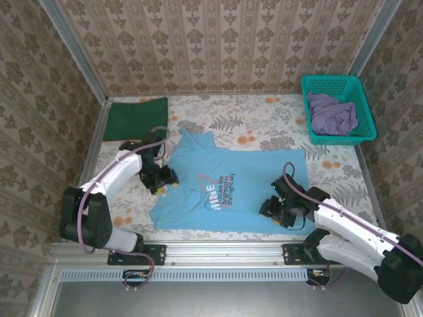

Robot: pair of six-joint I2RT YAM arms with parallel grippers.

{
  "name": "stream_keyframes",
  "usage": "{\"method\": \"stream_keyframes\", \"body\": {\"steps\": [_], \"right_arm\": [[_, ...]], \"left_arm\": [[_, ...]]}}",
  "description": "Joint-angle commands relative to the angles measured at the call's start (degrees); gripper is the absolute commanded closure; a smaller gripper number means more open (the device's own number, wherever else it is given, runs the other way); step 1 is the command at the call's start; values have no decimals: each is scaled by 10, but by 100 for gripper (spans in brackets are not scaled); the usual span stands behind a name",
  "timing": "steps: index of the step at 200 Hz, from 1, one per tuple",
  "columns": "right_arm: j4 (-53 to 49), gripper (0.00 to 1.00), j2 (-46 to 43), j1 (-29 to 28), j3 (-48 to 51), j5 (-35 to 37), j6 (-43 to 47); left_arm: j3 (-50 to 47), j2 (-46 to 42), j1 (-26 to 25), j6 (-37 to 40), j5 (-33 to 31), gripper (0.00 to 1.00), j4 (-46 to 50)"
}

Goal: Fold and stack the t-shirts

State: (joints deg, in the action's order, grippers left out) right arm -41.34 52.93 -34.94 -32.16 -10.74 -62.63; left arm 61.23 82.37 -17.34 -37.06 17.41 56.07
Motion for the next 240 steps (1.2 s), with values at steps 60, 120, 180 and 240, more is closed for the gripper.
{"method": "stream_keyframes", "body": {"steps": [60,120,180,240], "right_arm": [[102,44,138,63,-148,85,146],[81,44,179,114,-210,74,206],[77,44,183,131,-195,55,211],[77,44,190,144,-193,50,214]], "left_arm": [[416,330,42,113,-25,40,-26],[607,526,82,73,69,40,-51],[640,589,87,2,141,41,-86],[650,606,78,-8,141,48,-62]]}}
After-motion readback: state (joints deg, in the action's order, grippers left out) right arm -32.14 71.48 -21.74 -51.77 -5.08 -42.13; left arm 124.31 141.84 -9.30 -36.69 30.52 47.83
